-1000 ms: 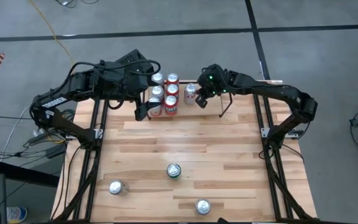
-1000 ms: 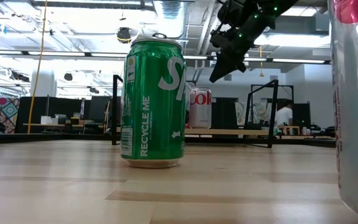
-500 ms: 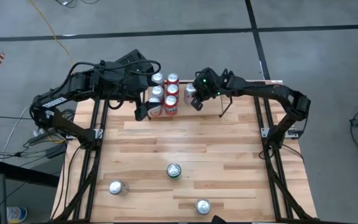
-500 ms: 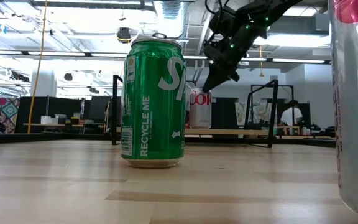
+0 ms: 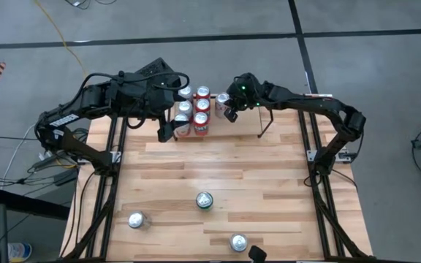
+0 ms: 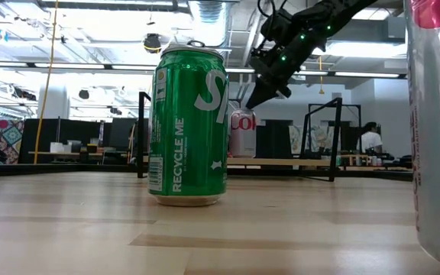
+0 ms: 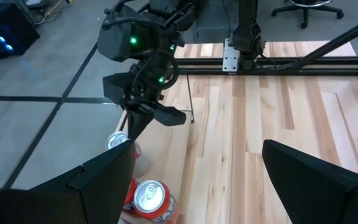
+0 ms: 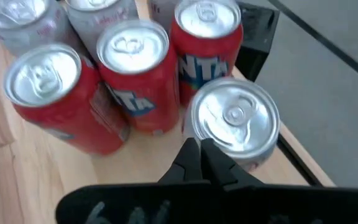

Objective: Place canned beverage on shelf
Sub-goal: Put the top right silver soda can on the shelf

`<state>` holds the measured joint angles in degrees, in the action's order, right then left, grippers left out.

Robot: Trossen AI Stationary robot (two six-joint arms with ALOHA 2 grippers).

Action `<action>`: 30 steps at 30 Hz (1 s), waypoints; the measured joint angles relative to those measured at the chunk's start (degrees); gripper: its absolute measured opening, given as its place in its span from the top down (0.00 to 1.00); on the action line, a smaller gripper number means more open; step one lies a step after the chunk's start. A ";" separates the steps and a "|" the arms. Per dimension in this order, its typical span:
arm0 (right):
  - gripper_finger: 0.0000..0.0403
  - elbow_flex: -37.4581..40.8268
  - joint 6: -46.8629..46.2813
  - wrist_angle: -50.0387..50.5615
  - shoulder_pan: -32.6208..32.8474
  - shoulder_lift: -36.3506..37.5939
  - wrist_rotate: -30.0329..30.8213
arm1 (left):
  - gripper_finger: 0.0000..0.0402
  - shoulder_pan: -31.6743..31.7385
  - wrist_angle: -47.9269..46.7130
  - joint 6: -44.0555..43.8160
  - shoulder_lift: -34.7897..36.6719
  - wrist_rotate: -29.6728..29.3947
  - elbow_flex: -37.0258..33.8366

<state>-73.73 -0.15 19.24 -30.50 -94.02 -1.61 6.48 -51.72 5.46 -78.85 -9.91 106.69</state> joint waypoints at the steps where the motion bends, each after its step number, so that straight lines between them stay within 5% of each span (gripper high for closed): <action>1: 1.00 -0.03 -0.04 -0.13 0.02 0.19 0.00 | 0.16 0.01 -0.01 0.03 0.00 0.00 -0.01; 17: 1.00 -0.09 1.79 7.41 2.56 2.28 -0.13 | 0.16 0.04 -2.15 -2.11 0.00 -0.01 -0.02; 30: 1.00 -0.36 1.68 1.15 2.23 -4.09 0.04 | 0.16 0.04 -1.94 -2.56 0.00 -1.27 -0.02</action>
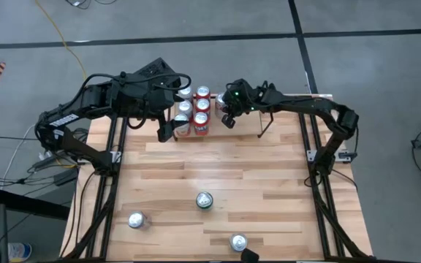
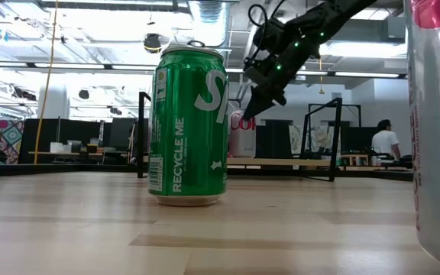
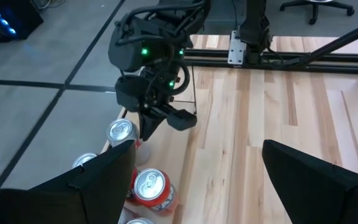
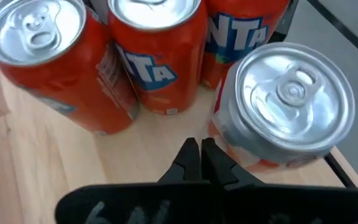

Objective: Place canned beverage on shelf
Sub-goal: Put the top right silver soda can on the shelf, then put the left silver soda can on the shelf aligned with the other silver soda can

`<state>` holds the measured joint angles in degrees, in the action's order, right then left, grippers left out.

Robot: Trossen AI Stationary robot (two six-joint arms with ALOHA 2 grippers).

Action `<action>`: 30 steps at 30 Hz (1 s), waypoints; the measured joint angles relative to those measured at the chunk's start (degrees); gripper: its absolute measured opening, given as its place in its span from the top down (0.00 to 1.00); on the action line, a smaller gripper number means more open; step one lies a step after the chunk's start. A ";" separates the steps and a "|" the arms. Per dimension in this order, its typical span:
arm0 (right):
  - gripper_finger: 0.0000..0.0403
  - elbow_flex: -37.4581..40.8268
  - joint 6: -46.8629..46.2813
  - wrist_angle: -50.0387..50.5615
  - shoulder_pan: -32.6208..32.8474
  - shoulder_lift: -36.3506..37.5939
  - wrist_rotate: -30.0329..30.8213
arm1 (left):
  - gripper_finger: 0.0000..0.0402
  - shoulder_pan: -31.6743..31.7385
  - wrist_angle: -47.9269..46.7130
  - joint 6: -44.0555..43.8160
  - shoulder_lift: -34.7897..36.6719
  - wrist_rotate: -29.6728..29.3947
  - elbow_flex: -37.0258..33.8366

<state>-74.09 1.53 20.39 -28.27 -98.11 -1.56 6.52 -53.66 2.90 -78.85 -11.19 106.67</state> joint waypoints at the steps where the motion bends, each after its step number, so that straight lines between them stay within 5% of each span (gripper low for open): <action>1: 1.00 -0.30 0.01 -0.13 0.00 -0.42 0.01 | 0.16 0.00 -0.01 -0.11 0.00 -0.01 0.00; 14: 1.00 -3.37 0.43 -1.70 -1.48 -1.59 1.42 | 0.16 0.00 -0.01 0.87 0.00 -0.02 0.00; 21: 1.00 -7.29 -0.66 -1.53 -0.88 -1.59 -2.98 | 0.16 0.00 -0.05 0.84 0.00 -0.09 0.00; 30: 1.00 -17.97 3.58 15.85 0.26 4.68 -4.23 | 0.16 -2.39 -8.44 -5.11 0.00 6.02 0.00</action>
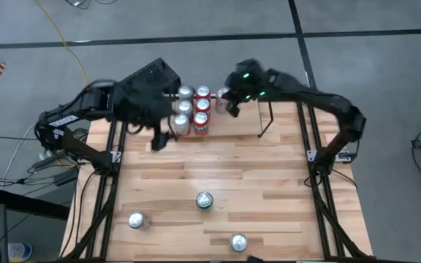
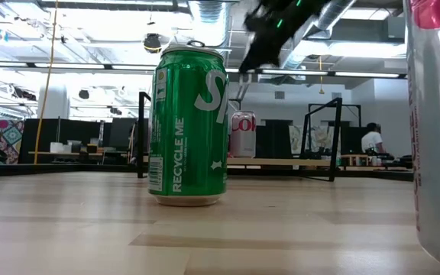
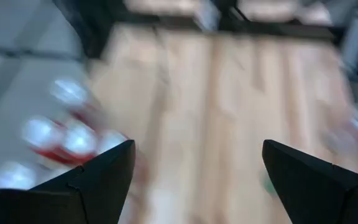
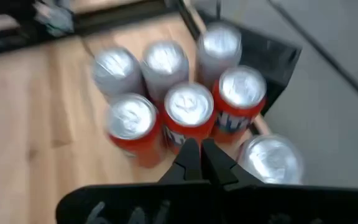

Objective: Place canned beverage on shelf
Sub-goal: Put the left silver soda can on the shelf aligned with the other silver soda can

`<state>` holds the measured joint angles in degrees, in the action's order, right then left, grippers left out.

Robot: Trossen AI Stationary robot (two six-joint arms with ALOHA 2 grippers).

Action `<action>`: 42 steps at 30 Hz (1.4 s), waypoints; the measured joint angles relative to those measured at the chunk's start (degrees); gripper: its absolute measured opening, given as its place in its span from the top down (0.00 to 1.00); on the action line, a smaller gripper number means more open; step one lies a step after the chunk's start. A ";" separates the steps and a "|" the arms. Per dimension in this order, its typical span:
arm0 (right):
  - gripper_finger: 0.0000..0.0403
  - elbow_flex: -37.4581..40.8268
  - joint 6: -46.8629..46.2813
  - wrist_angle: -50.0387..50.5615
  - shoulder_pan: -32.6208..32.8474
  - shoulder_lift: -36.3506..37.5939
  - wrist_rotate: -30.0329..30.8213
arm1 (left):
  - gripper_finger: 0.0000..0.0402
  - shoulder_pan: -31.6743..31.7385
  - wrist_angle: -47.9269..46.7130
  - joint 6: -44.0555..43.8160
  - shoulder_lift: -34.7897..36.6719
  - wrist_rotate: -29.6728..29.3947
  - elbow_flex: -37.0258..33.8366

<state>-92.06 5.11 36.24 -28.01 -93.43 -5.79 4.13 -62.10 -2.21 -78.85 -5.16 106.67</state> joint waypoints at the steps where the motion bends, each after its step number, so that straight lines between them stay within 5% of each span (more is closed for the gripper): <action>1: 1.00 -1.60 1.05 2.24 0.01 1.61 -0.21 | 0.16 -1.43 -2.66 -2.00 0.00 1.15 0.00; 8: 0.94 -6.42 5.65 10.32 0.24 12.21 -0.21 | 0.16 -15.37 -15.44 -20.46 -1.33 3.64 0.00; 16: 0.67 -6.44 6.12 11.05 -1.35 18.25 -0.05 | 0.16 -26.90 -14.40 -35.47 -5.97 6.35 0.00; 25: 0.39 -6.37 7.41 14.56 -1.88 17.14 -0.16 | 0.16 -36.40 -13.55 -47.59 -11.83 5.60 0.00; 34: 0.35 -6.09 9.39 15.47 -0.70 14.12 -0.31 | 0.16 -44.02 -18.65 -51.44 -19.72 11.33 0.02; 42: 0.35 -6.09 8.28 15.47 0.26 11.88 -0.26 | 0.16 -46.89 -21.04 -57.26 -21.30 10.31 0.02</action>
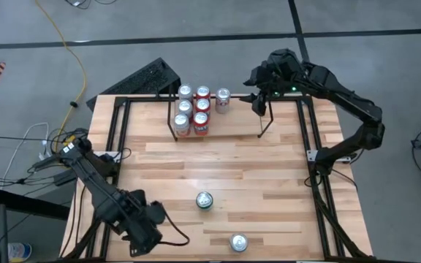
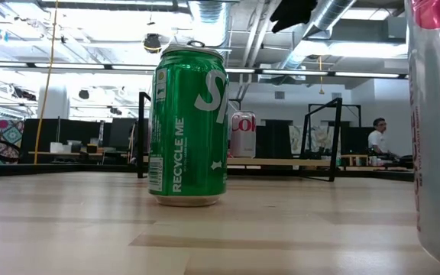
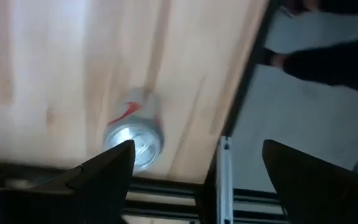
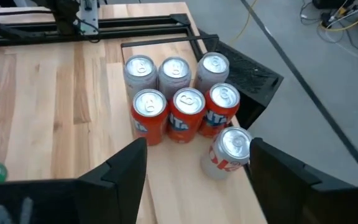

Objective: Place canned beverage on shelf
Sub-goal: Put the left silver soda can on the shelf aligned with the other silver soda can

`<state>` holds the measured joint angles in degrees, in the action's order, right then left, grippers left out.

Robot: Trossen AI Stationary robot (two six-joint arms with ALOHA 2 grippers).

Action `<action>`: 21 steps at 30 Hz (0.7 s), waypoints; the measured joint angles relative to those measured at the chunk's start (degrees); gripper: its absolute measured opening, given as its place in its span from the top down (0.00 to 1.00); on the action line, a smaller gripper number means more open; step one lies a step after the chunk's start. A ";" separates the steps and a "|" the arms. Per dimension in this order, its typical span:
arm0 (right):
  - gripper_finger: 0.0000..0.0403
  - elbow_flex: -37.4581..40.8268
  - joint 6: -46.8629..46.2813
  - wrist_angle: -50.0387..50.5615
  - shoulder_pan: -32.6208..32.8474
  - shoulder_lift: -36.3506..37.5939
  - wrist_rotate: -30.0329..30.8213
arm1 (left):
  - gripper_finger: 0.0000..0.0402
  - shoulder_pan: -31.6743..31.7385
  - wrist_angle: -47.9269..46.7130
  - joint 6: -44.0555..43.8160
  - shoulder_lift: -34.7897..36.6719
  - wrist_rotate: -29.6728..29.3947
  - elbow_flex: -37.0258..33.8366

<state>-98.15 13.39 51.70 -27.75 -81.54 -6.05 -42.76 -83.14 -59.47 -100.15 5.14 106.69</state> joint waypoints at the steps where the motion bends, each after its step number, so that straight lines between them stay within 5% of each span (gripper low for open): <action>1: 0.35 0.00 -0.44 -0.11 0.05 -0.29 -0.01 | 0.16 -0.58 -1.22 -1.35 0.08 -1.28 0.00; 6: 0.35 0.02 -3.22 -0.88 1.01 -0.30 0.01 | 0.16 -3.24 -4.79 -4.81 1.07 -10.36 -0.30; 9: 0.35 0.02 -4.40 -1.99 2.08 -0.32 0.03 | 0.15 -4.65 -3.06 -8.56 4.25 -10.17 -5.09; 14: 0.35 0.02 -6.33 -3.50 3.11 -0.21 0.03 | 0.15 -7.25 13.76 -15.54 13.41 -10.48 -20.36; 17: 0.35 0.02 -8.02 -4.33 3.39 -0.21 0.05 | 0.15 -8.59 22.63 -13.09 17.49 -10.51 -27.67; 21: 0.35 0.02 -10.17 -4.70 3.77 -0.21 0.05 | 0.15 -9.82 22.42 -3.84 18.99 -11.19 -30.18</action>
<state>-98.13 3.23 47.00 -23.98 -81.76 -6.01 -52.59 -60.72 -63.31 -81.16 -6.05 76.51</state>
